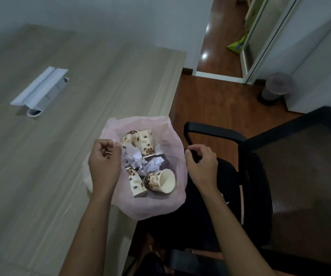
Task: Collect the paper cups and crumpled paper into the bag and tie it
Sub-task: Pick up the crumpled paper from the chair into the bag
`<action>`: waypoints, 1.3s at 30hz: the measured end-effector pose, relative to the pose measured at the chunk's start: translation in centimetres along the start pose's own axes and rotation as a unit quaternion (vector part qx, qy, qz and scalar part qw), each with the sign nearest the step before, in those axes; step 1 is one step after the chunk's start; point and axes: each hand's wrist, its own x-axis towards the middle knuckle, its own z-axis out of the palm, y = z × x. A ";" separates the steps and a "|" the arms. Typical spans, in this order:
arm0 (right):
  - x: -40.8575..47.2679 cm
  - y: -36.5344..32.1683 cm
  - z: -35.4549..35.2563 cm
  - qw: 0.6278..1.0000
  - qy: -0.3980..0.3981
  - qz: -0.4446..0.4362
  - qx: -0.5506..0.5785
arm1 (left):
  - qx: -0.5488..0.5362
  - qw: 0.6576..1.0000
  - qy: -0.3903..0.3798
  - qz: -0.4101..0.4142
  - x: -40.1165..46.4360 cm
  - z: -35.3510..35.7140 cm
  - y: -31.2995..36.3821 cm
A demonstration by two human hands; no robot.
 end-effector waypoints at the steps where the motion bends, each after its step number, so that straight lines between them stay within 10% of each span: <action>1: 0.3 0.5 -0.3 1.000 0.019 0.021 -0.002 | 0.006 1.000 0.006 0.008 0.0 -0.3 0.4; 12: 0.7 4.6 -5.2 0.957 -0.013 0.253 -0.140 | -0.065 0.993 0.054 0.083 -2.6 -7.2 11.0; 22: 2.5 -1.1 -9.2 0.960 -0.026 0.179 -0.213 | -0.114 0.978 0.109 0.139 -5.1 -15.6 19.7; 39: -10.2 -15.1 -22.0 0.990 0.093 -0.030 0.104 | -0.172 0.981 -0.004 0.089 -5.8 -8.1 16.6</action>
